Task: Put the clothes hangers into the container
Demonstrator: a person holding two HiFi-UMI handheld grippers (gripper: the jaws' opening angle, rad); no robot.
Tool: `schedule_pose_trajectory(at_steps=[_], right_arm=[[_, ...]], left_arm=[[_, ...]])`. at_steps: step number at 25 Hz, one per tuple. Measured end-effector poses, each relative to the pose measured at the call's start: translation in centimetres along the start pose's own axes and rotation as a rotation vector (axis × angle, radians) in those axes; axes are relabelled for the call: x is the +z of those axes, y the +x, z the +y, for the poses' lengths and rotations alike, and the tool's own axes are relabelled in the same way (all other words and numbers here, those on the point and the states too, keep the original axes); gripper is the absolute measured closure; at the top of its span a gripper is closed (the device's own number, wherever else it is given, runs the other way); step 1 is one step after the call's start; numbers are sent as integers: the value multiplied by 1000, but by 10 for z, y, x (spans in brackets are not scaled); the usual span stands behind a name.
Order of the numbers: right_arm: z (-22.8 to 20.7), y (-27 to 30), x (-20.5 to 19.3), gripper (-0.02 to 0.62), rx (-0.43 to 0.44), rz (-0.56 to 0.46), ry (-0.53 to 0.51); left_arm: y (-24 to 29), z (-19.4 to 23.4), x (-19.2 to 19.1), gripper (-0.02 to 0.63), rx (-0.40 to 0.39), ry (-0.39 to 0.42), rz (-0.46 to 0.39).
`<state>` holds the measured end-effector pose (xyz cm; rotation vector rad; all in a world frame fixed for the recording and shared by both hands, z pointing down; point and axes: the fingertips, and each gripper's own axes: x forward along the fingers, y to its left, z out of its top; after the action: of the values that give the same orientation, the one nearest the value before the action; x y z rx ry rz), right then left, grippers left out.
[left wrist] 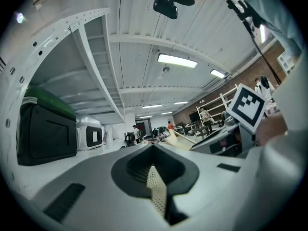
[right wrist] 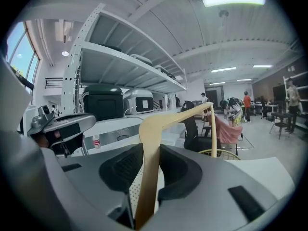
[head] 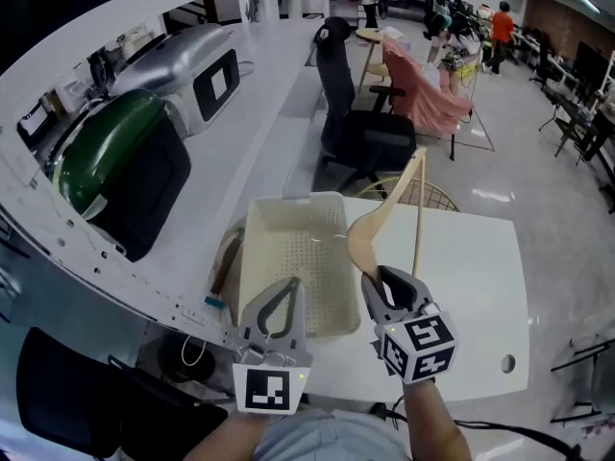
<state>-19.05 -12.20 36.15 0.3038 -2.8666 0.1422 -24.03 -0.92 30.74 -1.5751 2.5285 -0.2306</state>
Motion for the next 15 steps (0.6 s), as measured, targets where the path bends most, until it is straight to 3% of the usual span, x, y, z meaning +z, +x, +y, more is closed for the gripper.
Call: schedule_pose_trajectory(at_steps=[8,15], right_arm=[[53,60,35,482,24,-46,-29],[70,107,34,482,51,-40,-8]], left_arm=[[3,49,5,594,-68,39,-44],[15,76,-3,594,-95,67,-50]])
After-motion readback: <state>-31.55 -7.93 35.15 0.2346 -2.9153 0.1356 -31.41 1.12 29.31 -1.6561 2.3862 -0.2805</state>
